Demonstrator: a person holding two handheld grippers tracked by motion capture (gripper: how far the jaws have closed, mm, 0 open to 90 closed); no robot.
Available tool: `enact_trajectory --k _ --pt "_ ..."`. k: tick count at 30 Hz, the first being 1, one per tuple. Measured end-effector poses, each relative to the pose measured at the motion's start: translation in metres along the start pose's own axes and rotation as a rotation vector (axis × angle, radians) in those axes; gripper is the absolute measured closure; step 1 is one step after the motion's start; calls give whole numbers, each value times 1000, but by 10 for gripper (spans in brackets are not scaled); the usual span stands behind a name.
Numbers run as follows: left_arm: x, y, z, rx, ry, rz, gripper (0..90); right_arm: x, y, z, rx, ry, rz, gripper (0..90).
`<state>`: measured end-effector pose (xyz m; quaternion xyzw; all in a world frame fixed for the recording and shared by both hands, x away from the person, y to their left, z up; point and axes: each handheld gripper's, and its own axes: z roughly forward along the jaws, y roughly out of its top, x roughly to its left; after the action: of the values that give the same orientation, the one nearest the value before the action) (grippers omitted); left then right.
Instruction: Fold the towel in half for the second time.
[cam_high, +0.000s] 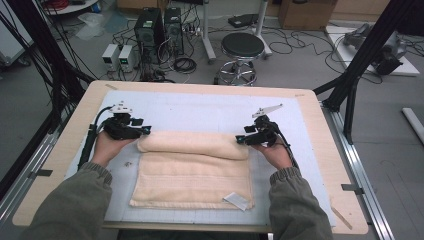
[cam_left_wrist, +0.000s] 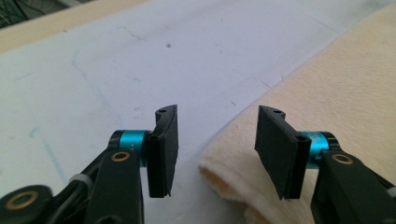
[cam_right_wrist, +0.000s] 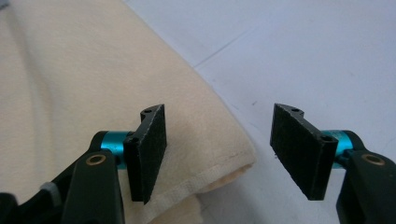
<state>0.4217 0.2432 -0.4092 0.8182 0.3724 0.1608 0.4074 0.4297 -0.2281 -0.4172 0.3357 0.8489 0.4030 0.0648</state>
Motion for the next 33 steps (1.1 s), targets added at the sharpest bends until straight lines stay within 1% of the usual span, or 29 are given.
enact_trajectory --k 2,3,5,6,7,8,10,11,12,14,15,17,18,21,24,25,28,32,33 --pt "-2 -3 13 39 -15 -13 462 -1 -5 5 -3 2 16 362" --pt "-3 -5 17 55 -22 -17 458 -1 -9 7 -7 -1 13 368" --pt "-2 -10 24 99 -61 -37 477 -2 -15 11 -8 20 35 400" --pt "-1 -12 24 103 -78 -50 501 -1 -17 12 -13 29 39 424" --pt "-2 -13 24 91 -85 -66 532 -1 -19 11 -20 40 46 469" --pt "-2 -14 23 88 -88 -63 568 0 -20 11 -30 49 42 519" --pt "-3 -14 21 86 -91 -53 665 3 -20 11 -30 77 27 650" --pt "-3 -14 20 85 -97 -43 731 5 -19 11 -26 78 6 707" --pt "-3 -14 19 80 -95 -40 774 7 -19 11 -26 79 -13 748" --pt "-5 -15 17 67 -83 -24 820 11 -17 11 -23 73 -36 808" --pt "-5 -14 15 61 -76 -15 830 11 -16 10 -27 71 -46 823" --pt "-7 -13 12 48 -66 -8 838 13 -15 8 -28 68 -52 833" --pt "-8 -12 9 38 -58 -1 840 15 -14 6 -31 66 -58 836" --pt "-11 -7 -2 -13 -39 15 845 18 -10 -1 -57 64 -69 838" --pt "-17 -3 -17 -64 -39 29 848 23 -8 -11 -76 66 -83 839" --pt "-20 -2 -23 -84 -38 39 848 25 -7 -15 -81 64 -92 839" --pt "-27 -3 -38 -106 -42 62 850 34 -4 -28 -101 63 -124 839" --pt "-43 -7 -62 -154 -46 100 850 51 -1 -48 -119 59 -172 838" --pt "-47 -9 -69 -159 -48 114 851 57 -1 -54 -123 64 -185 838"
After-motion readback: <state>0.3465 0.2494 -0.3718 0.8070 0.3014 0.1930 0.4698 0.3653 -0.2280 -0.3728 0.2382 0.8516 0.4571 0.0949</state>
